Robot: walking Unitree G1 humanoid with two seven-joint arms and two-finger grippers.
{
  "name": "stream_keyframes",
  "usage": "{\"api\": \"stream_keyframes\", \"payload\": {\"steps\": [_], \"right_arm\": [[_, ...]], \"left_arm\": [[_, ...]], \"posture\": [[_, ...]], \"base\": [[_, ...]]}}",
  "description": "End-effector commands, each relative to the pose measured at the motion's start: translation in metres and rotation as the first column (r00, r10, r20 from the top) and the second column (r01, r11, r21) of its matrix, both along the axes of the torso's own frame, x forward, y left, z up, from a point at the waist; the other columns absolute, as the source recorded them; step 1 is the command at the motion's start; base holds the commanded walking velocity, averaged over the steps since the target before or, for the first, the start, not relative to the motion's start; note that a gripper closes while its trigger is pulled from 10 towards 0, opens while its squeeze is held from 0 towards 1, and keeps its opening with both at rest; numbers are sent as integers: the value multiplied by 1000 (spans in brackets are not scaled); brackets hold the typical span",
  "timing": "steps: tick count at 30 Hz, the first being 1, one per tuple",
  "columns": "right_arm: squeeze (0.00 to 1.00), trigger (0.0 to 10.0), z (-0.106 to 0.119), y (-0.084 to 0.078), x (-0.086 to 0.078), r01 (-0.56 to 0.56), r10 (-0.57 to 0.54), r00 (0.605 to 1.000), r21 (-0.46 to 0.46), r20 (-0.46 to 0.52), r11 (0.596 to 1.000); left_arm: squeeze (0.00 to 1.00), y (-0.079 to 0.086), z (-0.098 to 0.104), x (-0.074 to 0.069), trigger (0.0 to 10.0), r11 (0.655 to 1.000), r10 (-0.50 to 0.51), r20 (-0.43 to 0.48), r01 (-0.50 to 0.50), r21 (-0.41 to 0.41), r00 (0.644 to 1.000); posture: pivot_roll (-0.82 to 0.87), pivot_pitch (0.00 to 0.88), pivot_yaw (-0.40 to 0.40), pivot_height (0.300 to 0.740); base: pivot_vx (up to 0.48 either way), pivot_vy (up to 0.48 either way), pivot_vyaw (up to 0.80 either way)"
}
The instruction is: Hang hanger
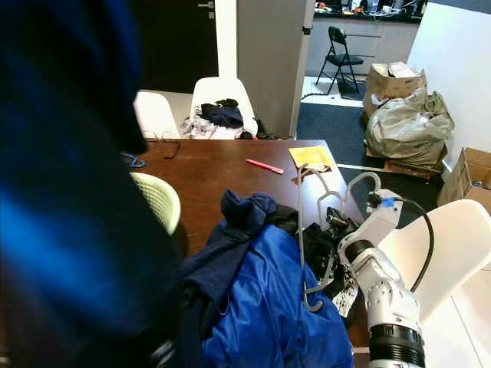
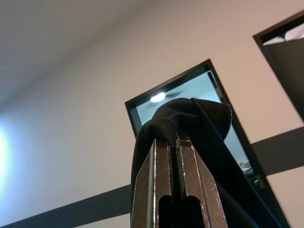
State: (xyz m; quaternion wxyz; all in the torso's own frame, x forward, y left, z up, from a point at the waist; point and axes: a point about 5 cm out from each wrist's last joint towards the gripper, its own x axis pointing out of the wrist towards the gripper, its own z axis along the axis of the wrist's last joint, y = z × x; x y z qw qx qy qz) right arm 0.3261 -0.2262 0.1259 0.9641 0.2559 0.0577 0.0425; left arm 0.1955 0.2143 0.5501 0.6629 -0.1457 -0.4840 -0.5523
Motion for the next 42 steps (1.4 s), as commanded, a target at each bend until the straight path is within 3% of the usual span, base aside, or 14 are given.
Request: {"api": "stream_keyframes", "payload": {"steps": [1,13,16,20,23,25,27,28,29,30,32,38,40,42], "right_arm": [[0,10000,-8,1,-3,12,-12,1000,5,-27,1000],[0,10000,-9,3,-4,11,-11,1000,9,-27,1000],[0,10000,-9,3,-3,9,-9,1000,6,-28,1000],[0,10000,-8,2,-4,9,-9,1000,9,-28,1000],[0,10000,-8,2,-4,9,-9,1000,9,-28,1000],[0,10000,-8,3,-5,-1,2,999,8,-34,1000],[0,10000,-8,3,-5,-1,2,999,8,-34,1000],[0,10000,-8,3,-5,-6,6,999,8,-36,1000],[0,10000,-8,3,-5,-6,6,999,8,-36,1000],[0,10000,-8,2,-6,-6,6,999,12,-38,1000],[0,10000,-8,1,-6,-5,6,999,14,-38,1000],[0,10000,-8,0,-8,-6,7,999,18,-40,1000],[0,10000,-7,-1,-8,-13,14,999,22,-44,1000],[0,10000,-7,-1,-8,-17,18,999,25,-47,1000]], "left_arm": [[0,2,4,-4,0,1000,13,18,-13,24,1000],[0,11,-1,11,0,990,137,-28,-136,30,990],[0,16,-7,21,0,961,269,-48,-265,79,962],[0,28,-42,53,0,818,564,-118,-533,217,817],[0,28,-42,53,0,818,564,-118,-533,217,817],[0,45,-82,83,0,621,777,-153,-706,340,610],[0,45,-82,83,0,621,777,-153,-706,340,610],[0,55,-99,92,0,465,878,-94,-788,404,470],[0,55,-99,92,0,465,878,-94,-788,404,470],[0,62,-115,95,0,334,934,-39,-828,451,355],[0,63,-127,93,0,285,949,-19,-829,481,315],[0,44,-162,82,0,342,933,-99,-768,542,346],[0,21,-198,73,0,408,912,-212,-724,556,351],[0,10,-215,67,0,422,906,-247,-713,560,342]], "posture": [[57,0,-5,740],[57,0,-6,740],[57,0,-4,740],[56,0,-11,740],[56,0,-11,740],[62,0,-24,740],[62,0,-24,740],[65,0,-25,740],[65,0,-25,740],[61,0,-21,740],[61,0,-22,740],[70,0,-27,740],[85,0,-37,740],[92,4,-42,740]], "base": [[0,0,0],[0,0,0],[0,0,0],[0,0,0],[0,0,0],[0,0,0],[0,0,0],[0,0,0],[0,0,0],[0,0,0],[0,0,0],[0,0,0],[0,0,0],[0,0,0]]}}
